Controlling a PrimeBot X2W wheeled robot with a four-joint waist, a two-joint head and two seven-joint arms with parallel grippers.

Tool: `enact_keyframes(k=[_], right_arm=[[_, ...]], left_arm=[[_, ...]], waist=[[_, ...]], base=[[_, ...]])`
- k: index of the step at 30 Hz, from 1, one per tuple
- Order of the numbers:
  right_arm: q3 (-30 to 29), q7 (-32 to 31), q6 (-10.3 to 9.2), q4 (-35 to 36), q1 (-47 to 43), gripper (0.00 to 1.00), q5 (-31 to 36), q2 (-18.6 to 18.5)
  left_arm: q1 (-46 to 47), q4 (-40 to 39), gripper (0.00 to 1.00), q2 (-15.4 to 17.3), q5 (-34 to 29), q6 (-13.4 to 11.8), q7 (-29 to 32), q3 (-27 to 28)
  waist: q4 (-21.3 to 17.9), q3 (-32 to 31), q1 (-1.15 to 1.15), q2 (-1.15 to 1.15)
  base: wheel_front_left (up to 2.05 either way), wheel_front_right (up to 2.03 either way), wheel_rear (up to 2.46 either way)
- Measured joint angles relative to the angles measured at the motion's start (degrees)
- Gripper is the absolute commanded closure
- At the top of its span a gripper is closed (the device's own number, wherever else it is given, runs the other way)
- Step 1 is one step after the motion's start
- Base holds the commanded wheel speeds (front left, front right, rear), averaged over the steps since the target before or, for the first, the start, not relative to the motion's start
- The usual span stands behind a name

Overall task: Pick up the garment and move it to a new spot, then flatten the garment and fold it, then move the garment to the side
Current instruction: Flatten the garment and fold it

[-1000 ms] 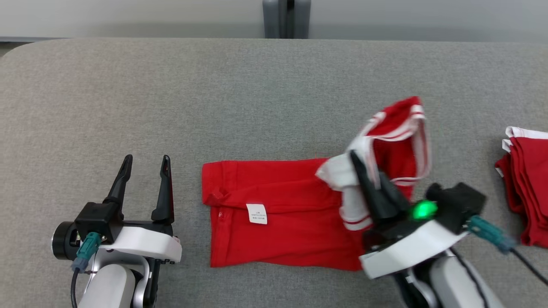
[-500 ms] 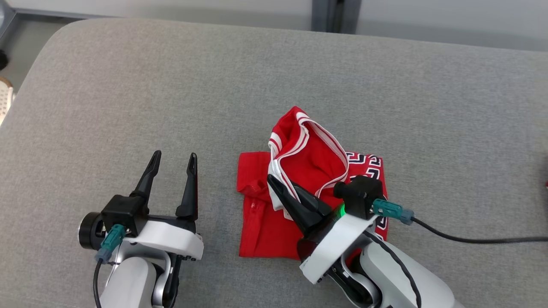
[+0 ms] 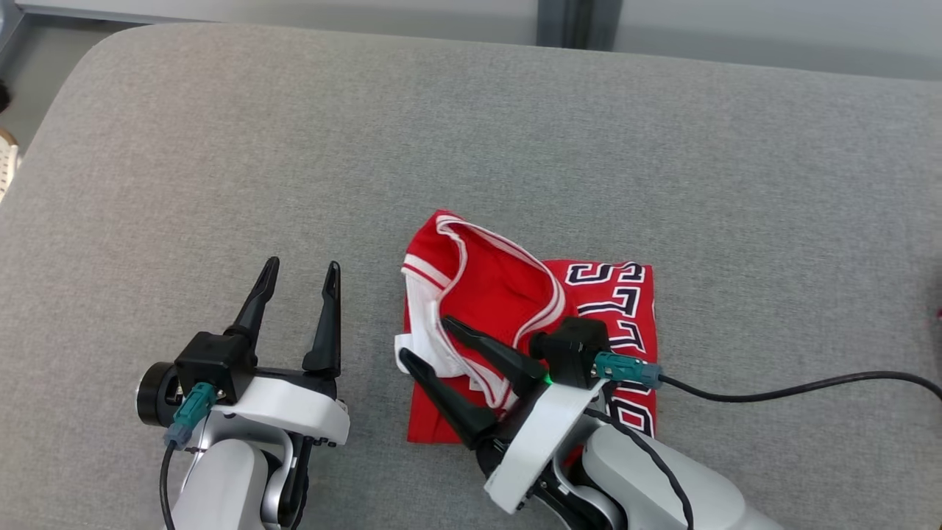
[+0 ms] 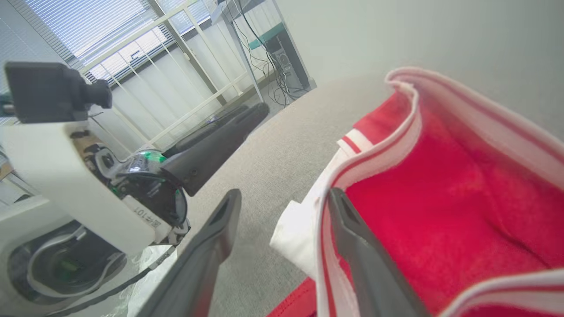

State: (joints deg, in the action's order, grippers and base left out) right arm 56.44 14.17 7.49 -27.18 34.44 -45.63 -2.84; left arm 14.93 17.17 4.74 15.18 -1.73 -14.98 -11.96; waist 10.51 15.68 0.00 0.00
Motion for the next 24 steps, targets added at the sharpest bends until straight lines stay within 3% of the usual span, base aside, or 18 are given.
enact_keyframes(k=[4,7,14,24], right_arm=[[0.2,0.52,0.0,4.99,0.31,0.0,0.11,0.03],[-2.8,0.73,0.0,10.32,-0.23,0.0,1.0,0.12],[-21.18,0.83,0.0,21.83,-8.03,0.0,9.99,-2.79],[-45.52,-1.55,0.0,26.05,-19.97,0.0,22.76,-4.56]], left_arm=[[-0.04,-0.07,0.0,-0.12,-0.57,0.09,0.0,0.67],[-0.2,-0.09,0.0,-0.07,-0.9,0.08,0.0,1.36],[-0.91,-0.68,0.0,0.3,-1.57,-0.19,0.0,3.1],[-2.14,-1.76,0.0,1.26,-2.57,-0.69,0.0,4.53]], waist=[[-1.13,-0.33,0.0,0.0],[-2.03,-0.71,0.0,0.0],[-4.04,-2.04,0.0,0.0],[-6.23,-3.93,0.0,0.0]], base=[[0.0,0.0,0.0],[0.0,0.0,0.0],[0.0,0.0,0.0],[0.0,0.0,0.0]])
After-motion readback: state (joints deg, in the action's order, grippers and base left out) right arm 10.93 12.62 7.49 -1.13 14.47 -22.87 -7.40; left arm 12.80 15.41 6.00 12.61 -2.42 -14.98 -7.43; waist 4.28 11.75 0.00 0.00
